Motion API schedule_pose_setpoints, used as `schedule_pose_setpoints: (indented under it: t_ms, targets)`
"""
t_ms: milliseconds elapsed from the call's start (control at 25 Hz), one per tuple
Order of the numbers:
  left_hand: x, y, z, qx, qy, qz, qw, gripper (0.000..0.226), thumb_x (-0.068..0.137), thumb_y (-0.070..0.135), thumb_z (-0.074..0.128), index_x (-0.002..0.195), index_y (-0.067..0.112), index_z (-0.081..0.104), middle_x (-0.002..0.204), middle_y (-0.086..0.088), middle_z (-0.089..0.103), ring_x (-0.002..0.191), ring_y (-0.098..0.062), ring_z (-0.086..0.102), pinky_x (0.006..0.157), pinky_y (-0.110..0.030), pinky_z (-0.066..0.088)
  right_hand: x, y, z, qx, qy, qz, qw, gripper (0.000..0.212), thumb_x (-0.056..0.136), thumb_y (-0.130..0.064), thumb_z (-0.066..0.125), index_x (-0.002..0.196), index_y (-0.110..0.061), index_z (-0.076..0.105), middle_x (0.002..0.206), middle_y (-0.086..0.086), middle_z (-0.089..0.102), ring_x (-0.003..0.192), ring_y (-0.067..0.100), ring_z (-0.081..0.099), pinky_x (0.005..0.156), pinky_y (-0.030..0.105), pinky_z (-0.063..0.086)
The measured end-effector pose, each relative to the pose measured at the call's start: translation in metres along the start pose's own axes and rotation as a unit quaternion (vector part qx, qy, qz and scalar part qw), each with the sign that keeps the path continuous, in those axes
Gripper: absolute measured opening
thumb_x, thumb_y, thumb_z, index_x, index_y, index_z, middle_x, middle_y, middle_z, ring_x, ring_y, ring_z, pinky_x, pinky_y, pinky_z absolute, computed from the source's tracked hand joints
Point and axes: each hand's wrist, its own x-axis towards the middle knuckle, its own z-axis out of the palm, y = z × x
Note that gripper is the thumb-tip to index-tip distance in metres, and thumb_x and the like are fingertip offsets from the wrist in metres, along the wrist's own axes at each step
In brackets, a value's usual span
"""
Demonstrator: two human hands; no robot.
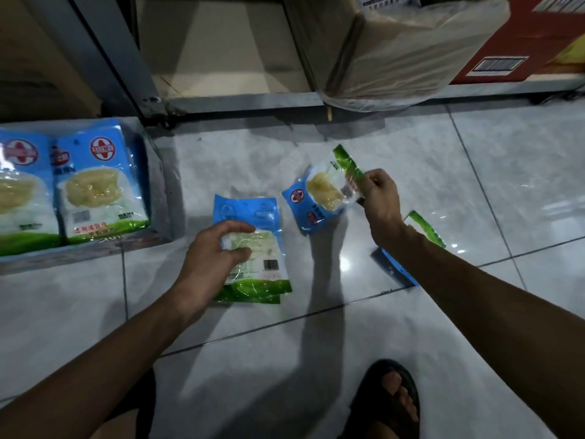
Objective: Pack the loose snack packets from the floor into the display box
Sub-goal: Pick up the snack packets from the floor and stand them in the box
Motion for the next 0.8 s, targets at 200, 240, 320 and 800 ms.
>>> schedule_pose_setpoints:
  t_ms: [200,240,320,800]
  targets:
    - [0.003,0.003,-0.012,-0.011,0.02,-0.02,1.0,0.036,0.081,-0.009,0.062,0.085,0.024,0.075,0.102,-0.005,0.074,0.086,-0.021,0.07,0.074,-0.027,0.057,-0.043,-0.07,0.006,0.088,-0.075,-0.113,0.987,0.009,0.099,-0.018,0.046,0.09,-0.017,0.048,0.093,0.008,0.065,0.082,0.018,0.065,0.069,0.036,0.057]
    - [0.004,0.006,-0.015,-0.011,0.025,-0.019,0.999,0.036,0.082,-0.009,0.061,0.085,0.024,0.075,0.102,-0.005,0.074,0.084,-0.019,0.069,0.07,-0.022,0.056,-0.05,-0.077,0.009,0.089,-0.077,-0.131,0.984,0.007,0.1,-0.017,0.046,0.093,-0.016,0.048,0.096,0.01,0.063,0.083,0.018,0.065,0.067,0.032,0.058]
    - [0.006,0.01,-0.019,-0.022,0.03,-0.017,0.999,0.028,0.087,0.001,0.06,0.086,0.024,0.075,0.102,0.001,0.075,0.089,-0.014,0.069,0.074,-0.02,0.053,-0.066,-0.088,0.019,0.088,-0.099,-0.135,0.982,0.004,0.1,-0.013,0.046,0.097,-0.012,0.048,0.097,0.008,0.061,0.078,0.012,0.065,0.063,0.021,0.054]
    - [-0.013,0.037,-0.069,-0.086,0.031,0.04,0.995,0.018,0.088,0.01,0.066,0.103,0.003,0.073,0.094,-0.004,0.077,0.08,-0.016,0.074,0.066,-0.021,0.058,-0.136,-0.088,0.09,0.086,-0.269,-0.09,0.955,0.053,0.086,-0.006,0.068,0.127,-0.029,0.042,0.108,0.002,0.067,0.087,0.012,0.071,0.069,0.027,0.058]
